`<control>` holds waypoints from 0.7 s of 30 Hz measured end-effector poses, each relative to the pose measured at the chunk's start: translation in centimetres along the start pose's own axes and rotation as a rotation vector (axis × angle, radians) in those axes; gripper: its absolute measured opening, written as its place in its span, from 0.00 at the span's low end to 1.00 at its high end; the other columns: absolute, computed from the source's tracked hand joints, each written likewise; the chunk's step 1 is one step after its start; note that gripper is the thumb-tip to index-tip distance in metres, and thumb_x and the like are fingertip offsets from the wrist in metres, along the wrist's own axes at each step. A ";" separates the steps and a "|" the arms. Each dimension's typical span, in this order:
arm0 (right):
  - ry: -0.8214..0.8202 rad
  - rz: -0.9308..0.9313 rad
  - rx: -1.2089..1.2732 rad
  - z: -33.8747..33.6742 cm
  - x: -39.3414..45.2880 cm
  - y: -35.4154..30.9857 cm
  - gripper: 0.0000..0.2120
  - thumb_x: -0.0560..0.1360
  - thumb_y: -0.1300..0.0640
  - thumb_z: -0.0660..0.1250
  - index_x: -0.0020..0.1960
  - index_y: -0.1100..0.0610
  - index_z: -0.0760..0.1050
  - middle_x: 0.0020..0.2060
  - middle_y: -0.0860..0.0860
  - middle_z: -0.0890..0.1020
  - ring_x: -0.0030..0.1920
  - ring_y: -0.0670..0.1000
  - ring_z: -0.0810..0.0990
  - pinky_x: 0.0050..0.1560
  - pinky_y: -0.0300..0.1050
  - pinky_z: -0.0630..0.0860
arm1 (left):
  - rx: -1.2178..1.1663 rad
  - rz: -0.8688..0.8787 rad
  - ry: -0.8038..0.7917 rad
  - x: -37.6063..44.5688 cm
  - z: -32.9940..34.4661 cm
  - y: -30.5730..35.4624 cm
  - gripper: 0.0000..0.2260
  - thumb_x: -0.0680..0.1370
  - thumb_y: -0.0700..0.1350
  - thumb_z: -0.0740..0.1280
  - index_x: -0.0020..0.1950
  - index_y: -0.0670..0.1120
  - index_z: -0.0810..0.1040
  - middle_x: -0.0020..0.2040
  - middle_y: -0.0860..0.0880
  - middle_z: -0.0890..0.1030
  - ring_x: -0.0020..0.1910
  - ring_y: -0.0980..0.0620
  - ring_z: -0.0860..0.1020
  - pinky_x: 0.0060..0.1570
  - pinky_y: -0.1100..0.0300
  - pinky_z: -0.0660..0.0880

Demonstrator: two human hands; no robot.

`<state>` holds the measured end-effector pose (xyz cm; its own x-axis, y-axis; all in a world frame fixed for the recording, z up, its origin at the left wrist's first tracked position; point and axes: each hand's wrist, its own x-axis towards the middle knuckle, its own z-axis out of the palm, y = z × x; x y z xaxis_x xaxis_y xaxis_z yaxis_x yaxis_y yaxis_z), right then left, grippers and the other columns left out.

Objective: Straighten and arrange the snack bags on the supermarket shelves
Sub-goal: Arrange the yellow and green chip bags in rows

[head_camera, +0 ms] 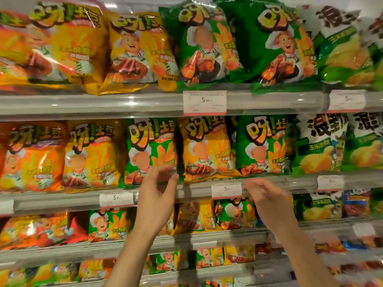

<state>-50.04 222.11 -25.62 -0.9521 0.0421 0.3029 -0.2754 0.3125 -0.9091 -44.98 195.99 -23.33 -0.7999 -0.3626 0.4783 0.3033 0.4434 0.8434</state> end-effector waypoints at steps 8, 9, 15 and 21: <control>0.095 -0.084 -0.276 6.3 4.0 -5.8 0.19 0.82 0.48 0.66 0.71 0.52 0.72 0.66 0.49 0.75 0.68 0.50 0.72 0.70 0.49 0.70 | 0.599 0.459 0.100 5.8 -4.7 -1.0 0.15 0.77 0.41 0.74 0.63 0.42 0.82 0.63 0.43 0.78 0.65 0.41 0.73 0.60 0.47 0.71; 0.114 -0.094 -0.275 6.6 4.5 -6.0 0.21 0.82 0.47 0.66 0.73 0.52 0.70 0.68 0.49 0.74 0.69 0.51 0.72 0.70 0.50 0.70 | 0.613 0.458 0.086 6.3 -5.0 -1.2 0.16 0.76 0.41 0.74 0.64 0.41 0.82 0.64 0.42 0.78 0.65 0.40 0.73 0.60 0.45 0.73; 0.066 -0.005 -0.233 8.8 6.8 -5.1 0.34 0.80 0.39 0.65 0.79 0.53 0.60 0.70 0.49 0.74 0.73 0.54 0.71 0.67 0.46 0.68 | 0.655 0.516 0.054 7.0 -5.2 -2.7 0.18 0.75 0.41 0.75 0.65 0.41 0.81 0.66 0.42 0.78 0.65 0.40 0.73 0.57 0.46 0.73; 0.106 -0.001 -0.169 8.7 7.8 -5.0 0.33 0.76 0.34 0.68 0.71 0.54 0.68 0.56 0.47 0.79 0.58 0.51 0.78 0.55 0.46 0.73 | 0.606 0.489 0.045 7.4 -5.2 -2.8 0.17 0.76 0.42 0.75 0.64 0.43 0.82 0.66 0.44 0.78 0.66 0.42 0.72 0.58 0.47 0.72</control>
<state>-57.25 212.64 -21.23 -0.9301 0.1381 0.3405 -0.2419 0.4675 -0.8502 -49.07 187.78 -20.83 -0.6226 -0.0380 0.7816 0.2694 0.9274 0.2597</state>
